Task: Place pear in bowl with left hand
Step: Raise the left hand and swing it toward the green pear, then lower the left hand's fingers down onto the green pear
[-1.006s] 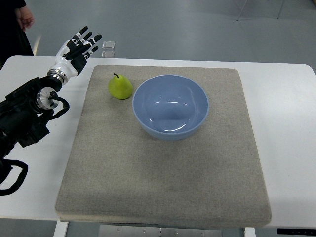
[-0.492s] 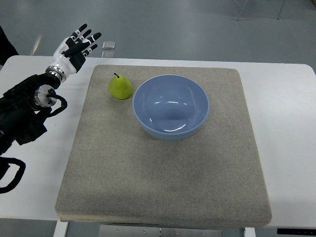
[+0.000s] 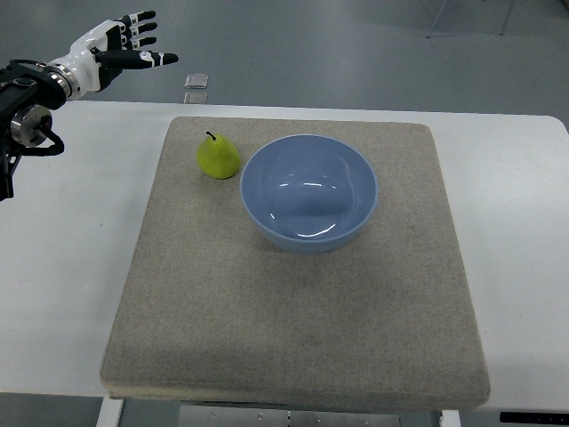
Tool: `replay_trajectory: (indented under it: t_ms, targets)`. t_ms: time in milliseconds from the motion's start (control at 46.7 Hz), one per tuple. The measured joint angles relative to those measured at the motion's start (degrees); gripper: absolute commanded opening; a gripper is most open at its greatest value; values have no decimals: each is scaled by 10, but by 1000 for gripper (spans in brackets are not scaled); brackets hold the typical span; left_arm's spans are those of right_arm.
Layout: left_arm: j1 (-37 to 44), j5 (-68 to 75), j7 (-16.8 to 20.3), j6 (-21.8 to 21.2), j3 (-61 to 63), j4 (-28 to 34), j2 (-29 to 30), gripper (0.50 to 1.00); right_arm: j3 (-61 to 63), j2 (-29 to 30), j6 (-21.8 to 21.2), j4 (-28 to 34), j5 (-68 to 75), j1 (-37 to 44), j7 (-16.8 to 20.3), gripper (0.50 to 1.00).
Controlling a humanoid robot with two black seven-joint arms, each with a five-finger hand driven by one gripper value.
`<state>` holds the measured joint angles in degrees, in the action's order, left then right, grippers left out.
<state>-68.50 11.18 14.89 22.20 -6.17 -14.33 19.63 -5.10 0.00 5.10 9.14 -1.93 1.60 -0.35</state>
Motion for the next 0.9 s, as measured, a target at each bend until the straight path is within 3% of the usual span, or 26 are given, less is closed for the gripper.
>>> replay_trajectory:
  t_ms: [257, 599, 899]
  targets:
    - [-27, 187, 6, 72, 1, -22, 13, 990, 0, 0, 0, 0, 0, 0, 0, 924]
    - [-68, 388, 10, 76, 3, -156, 57, 990, 0, 0, 0, 0, 0, 0, 0, 924]
    - [-78, 502, 22, 74, 2, -209, 70, 990, 0, 0, 0, 0, 0, 1, 0, 926]
